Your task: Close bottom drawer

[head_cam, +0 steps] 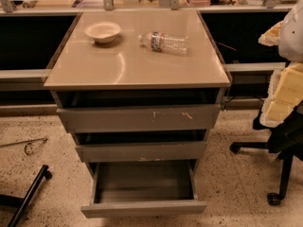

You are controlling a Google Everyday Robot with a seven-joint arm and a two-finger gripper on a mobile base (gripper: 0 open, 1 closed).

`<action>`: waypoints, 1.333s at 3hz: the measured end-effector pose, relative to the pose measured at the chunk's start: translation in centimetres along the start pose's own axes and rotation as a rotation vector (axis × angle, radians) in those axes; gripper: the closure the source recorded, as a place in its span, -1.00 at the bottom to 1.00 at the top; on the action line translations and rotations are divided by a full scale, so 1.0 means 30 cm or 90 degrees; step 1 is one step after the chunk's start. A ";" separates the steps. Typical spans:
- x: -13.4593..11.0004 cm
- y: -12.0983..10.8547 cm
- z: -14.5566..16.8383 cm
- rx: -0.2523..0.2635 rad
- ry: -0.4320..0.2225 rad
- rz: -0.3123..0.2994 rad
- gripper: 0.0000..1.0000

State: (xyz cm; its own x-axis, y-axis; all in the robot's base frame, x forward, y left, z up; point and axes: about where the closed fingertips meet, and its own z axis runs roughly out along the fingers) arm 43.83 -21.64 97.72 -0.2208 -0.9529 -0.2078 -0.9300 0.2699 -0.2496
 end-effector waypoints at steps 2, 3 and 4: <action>-0.011 0.017 0.042 -0.009 -0.010 -0.003 -1.00; -0.034 0.089 0.256 -0.069 -0.066 -0.003 -1.00; -0.053 0.224 0.586 -0.156 -0.132 0.003 -1.00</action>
Offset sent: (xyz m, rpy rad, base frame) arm -0.0010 0.0132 -0.0351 0.0400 0.0422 0.0268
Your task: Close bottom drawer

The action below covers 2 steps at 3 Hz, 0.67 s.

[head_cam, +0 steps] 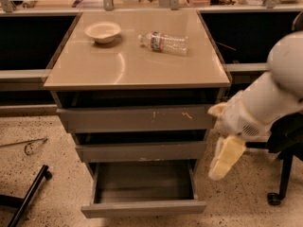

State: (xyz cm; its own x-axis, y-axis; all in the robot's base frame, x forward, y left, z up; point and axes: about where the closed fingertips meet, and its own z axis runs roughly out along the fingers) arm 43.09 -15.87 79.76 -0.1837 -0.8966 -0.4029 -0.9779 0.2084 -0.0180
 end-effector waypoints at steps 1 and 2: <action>0.085 0.094 0.306 -0.081 -0.049 0.005 -1.00; 0.085 0.094 0.306 -0.081 -0.049 0.005 -1.00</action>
Offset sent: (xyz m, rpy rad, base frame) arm -0.0182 0.0160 -0.0735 0.0822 0.0773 0.0361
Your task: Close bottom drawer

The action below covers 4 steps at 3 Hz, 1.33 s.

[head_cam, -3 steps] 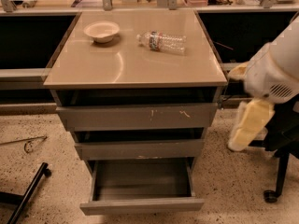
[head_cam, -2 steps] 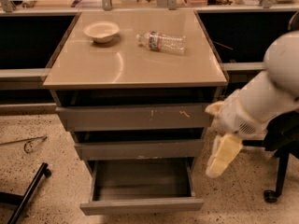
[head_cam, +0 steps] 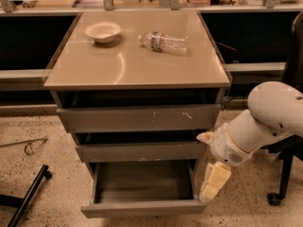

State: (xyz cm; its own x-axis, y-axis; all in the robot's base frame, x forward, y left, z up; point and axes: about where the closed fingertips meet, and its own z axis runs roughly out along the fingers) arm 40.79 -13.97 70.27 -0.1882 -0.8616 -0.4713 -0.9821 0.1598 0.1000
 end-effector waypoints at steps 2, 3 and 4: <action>0.052 -0.062 0.407 -0.039 -0.120 -0.002 -1.00; 0.138 -0.103 0.659 -0.052 -0.146 0.004 -1.00; 0.154 -0.081 0.718 -0.071 -0.155 0.017 -1.00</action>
Offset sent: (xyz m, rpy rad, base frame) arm 0.0331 0.0737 -0.2238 0.3398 0.0302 0.0088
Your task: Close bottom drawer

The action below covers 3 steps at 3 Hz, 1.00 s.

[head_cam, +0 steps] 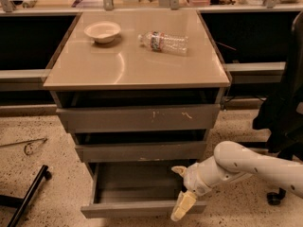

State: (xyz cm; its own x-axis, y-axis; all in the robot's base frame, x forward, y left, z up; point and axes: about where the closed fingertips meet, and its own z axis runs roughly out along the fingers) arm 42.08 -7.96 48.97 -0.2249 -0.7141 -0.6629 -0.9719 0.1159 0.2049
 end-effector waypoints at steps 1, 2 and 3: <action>0.000 0.000 0.000 0.000 0.000 0.000 -1.00; 0.045 0.002 0.070 -0.021 -0.030 0.010 -1.00; 0.125 -0.034 0.216 -0.038 -0.090 0.007 -1.00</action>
Offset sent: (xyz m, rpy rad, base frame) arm -0.0126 0.0110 -0.0675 0.1482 0.0787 -0.0016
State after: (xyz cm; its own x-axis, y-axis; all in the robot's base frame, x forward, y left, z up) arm 41.76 -6.27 41.60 -0.2477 -0.6080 -0.7543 -0.9643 0.0795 0.2526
